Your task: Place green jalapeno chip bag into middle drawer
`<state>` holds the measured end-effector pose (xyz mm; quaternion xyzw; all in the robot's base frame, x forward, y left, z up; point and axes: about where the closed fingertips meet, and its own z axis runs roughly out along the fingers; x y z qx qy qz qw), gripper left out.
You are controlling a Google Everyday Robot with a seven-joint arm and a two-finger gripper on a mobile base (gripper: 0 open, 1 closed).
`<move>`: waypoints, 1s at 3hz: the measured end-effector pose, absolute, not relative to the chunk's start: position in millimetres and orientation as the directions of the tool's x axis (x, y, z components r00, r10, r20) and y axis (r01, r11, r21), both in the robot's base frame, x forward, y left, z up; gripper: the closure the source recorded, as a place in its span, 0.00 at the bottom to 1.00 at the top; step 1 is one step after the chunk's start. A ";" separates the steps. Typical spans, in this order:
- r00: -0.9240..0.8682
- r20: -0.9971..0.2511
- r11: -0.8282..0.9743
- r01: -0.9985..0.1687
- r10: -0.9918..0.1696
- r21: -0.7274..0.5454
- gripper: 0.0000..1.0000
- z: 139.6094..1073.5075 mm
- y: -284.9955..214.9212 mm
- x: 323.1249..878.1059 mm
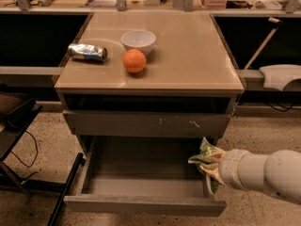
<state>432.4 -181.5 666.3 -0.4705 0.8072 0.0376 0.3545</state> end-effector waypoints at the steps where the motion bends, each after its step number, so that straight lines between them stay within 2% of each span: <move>1: -0.247 -0.658 0.474 -0.860 -0.711 -0.190 1.00 619.9 -127.3 447.7; 3: -0.225 -0.713 0.424 -0.899 -0.664 -0.111 1.00 546.4 -53.6 497.2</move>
Offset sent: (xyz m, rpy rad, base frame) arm 0.0672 0.1588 -0.1316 0.2179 0.1194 0.2888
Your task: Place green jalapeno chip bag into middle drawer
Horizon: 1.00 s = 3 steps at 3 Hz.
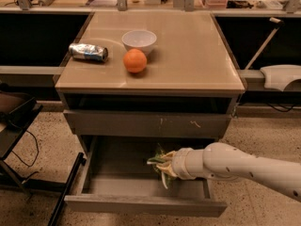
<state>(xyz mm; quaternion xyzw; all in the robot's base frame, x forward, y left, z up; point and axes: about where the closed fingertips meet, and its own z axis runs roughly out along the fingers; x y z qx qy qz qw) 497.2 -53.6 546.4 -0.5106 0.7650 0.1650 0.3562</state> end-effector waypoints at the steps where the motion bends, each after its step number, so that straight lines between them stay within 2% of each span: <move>1: -0.267 -0.736 0.500 -0.859 -0.622 -0.111 1.00 520.4 -50.7 524.5; 3: -0.321 -0.756 0.618 -0.774 -0.570 -0.137 1.00 494.0 -77.6 547.6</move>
Offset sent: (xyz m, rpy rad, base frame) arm 0.0696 -0.0342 -0.0557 0.0611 -0.0843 -0.3062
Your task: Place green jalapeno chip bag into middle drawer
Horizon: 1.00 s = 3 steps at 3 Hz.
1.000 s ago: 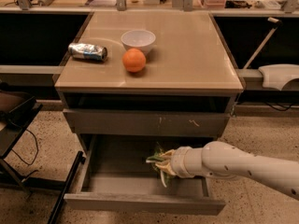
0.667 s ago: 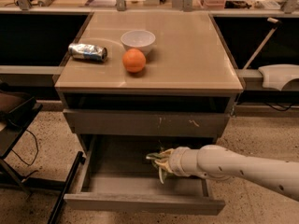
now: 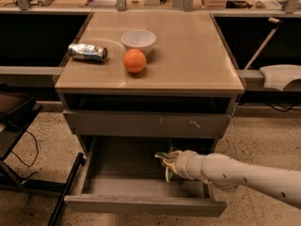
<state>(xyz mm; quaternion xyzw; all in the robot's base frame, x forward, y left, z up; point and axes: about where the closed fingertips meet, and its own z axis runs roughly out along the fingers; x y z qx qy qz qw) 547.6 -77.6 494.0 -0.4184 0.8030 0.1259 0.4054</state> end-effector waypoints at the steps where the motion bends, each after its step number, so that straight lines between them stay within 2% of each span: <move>1: -0.357 -0.732 0.621 -0.775 -0.581 -0.115 1.00 461.6 -86.7 538.1; 3: -0.353 -0.719 0.618 -0.774 -0.598 -0.134 1.00 462.8 -84.6 535.2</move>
Offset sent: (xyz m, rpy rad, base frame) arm -0.0148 -0.0168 -0.0517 -0.0312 0.0765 -0.0125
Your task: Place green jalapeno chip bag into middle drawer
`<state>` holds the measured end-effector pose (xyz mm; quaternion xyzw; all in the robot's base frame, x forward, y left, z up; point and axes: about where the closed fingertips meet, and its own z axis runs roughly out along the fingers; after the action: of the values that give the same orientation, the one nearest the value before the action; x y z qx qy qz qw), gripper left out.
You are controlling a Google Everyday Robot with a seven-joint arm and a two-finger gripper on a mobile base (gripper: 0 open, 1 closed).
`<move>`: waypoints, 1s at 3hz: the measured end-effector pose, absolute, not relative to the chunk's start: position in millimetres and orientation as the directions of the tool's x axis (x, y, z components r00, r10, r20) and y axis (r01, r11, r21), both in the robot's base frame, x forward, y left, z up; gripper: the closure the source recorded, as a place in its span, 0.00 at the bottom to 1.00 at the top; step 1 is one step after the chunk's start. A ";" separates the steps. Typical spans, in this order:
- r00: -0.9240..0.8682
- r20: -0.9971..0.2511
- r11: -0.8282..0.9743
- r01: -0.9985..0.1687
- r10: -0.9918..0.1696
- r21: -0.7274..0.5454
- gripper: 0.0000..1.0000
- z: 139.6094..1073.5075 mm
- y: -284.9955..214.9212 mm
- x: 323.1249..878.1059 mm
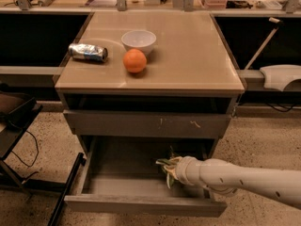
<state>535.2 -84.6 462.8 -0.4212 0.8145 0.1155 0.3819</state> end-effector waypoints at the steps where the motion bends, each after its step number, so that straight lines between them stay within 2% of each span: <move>1: -0.333 -0.726 0.630 -0.757 -0.602 -0.176 1.00 446.6 -88.3 547.5; 2: -0.335 -0.739 0.647 -0.742 -0.584 -0.175 1.00 418.3 -93.6 559.4; 3: -0.341 -0.740 0.649 -0.742 -0.580 -0.167 0.81 413.4 -92.3 559.2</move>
Offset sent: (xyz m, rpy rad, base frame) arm 0.0412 -0.0192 -0.0795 0.0211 -0.0710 -0.0700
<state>559.2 -92.3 413.4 -0.4066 0.8126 0.1002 0.4053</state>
